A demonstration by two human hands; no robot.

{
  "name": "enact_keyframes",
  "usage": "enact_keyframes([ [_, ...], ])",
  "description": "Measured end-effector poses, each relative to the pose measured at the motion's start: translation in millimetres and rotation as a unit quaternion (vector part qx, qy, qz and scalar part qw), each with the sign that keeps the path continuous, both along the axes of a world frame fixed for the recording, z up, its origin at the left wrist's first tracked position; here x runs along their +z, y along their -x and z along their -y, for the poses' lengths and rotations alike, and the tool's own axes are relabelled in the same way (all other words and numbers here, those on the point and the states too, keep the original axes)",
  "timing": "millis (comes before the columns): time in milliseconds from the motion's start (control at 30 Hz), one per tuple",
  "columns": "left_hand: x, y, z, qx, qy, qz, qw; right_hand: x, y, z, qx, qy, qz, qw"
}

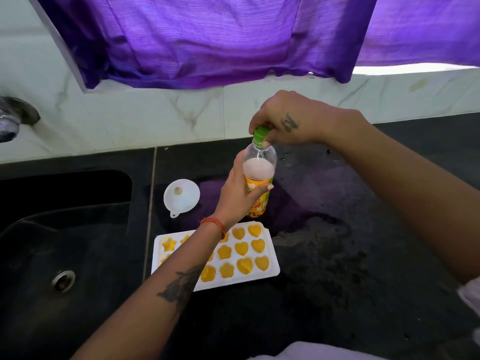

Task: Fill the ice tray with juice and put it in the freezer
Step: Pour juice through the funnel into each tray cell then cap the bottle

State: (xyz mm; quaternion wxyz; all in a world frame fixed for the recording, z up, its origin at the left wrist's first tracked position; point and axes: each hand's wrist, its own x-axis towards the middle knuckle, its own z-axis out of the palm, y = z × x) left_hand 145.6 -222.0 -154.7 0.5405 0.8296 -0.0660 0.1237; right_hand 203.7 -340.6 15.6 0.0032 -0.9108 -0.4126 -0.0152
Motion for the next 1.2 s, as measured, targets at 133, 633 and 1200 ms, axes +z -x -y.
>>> enact_keyframes([
  [133,3,-1,0,0.004,0.002,-0.008,1.0,-3,-1,-3,-0.029,0.038,0.015,0.999],
  [633,5,3,0,-0.015,-0.008,-0.015,1.0,13,1,6,0.033,0.05,-0.031,0.998],
  [1200,5,2,-2,-0.016,-0.013,-0.019,1.0,5,-4,7,-0.004,0.095,-0.023,0.995],
])
